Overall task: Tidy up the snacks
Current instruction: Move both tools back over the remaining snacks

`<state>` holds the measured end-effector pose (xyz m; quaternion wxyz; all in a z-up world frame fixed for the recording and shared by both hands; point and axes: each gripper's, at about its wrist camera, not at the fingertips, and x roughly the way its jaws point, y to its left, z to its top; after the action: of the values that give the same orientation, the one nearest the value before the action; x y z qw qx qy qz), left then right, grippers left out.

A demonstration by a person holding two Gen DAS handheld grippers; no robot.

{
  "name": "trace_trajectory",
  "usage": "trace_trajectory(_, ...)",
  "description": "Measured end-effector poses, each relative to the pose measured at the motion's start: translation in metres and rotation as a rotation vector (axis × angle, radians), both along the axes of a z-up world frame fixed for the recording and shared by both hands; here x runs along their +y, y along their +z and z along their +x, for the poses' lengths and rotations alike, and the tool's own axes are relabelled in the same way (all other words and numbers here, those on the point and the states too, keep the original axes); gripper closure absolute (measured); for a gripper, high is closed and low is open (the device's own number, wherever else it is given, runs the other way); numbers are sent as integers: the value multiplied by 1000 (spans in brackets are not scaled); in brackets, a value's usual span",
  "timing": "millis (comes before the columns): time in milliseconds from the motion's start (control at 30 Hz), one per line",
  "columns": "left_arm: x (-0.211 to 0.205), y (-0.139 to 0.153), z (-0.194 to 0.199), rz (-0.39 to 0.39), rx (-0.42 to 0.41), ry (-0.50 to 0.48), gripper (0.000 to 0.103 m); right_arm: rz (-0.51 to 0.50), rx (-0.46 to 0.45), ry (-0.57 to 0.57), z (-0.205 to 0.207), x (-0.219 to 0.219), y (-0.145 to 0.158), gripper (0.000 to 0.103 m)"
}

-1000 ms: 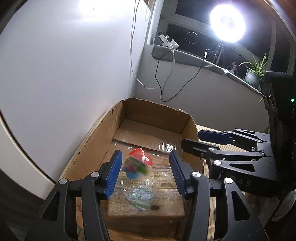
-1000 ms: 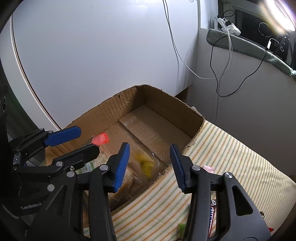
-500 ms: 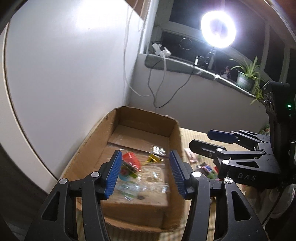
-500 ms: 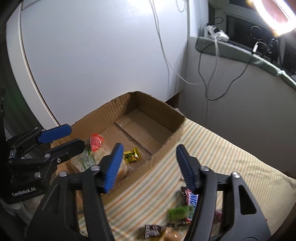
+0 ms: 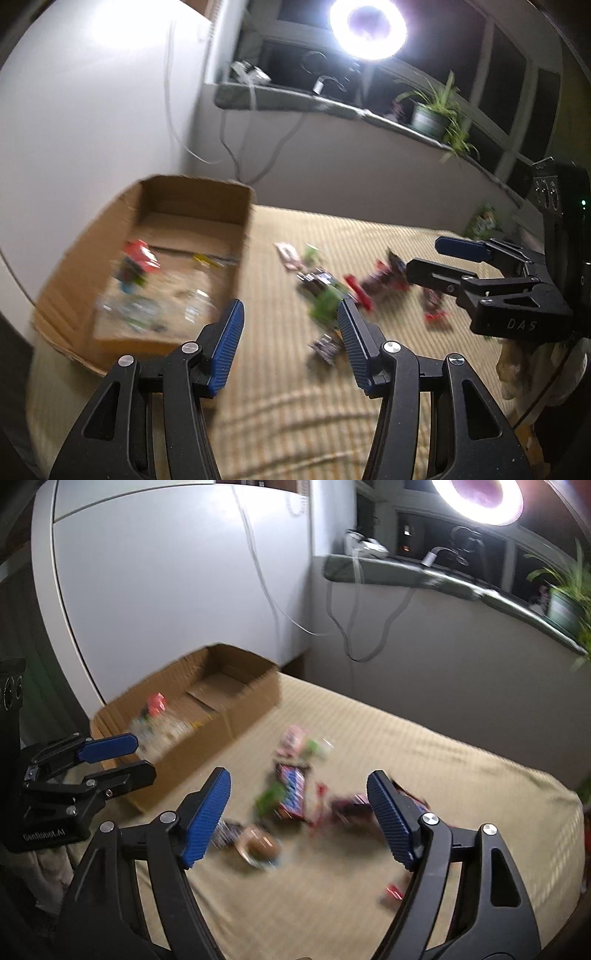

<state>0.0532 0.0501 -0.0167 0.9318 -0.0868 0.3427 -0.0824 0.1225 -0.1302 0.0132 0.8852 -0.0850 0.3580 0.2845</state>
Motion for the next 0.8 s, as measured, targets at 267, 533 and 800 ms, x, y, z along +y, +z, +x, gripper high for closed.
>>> trace_trajectory(267, -33, -22, 11, 5, 63, -78, 51, -77, 36, -149, -22, -74, -31, 24)
trace_trajectory(533, -61, -41, 23, 55, 107, -137, 51, -93, 85, -274, -25, -132, -49, 24)
trace_trajectory(800, -70, -53, 36, 87, 137, -155, 51, -94, 156, -374, -22, -172, -68, 24)
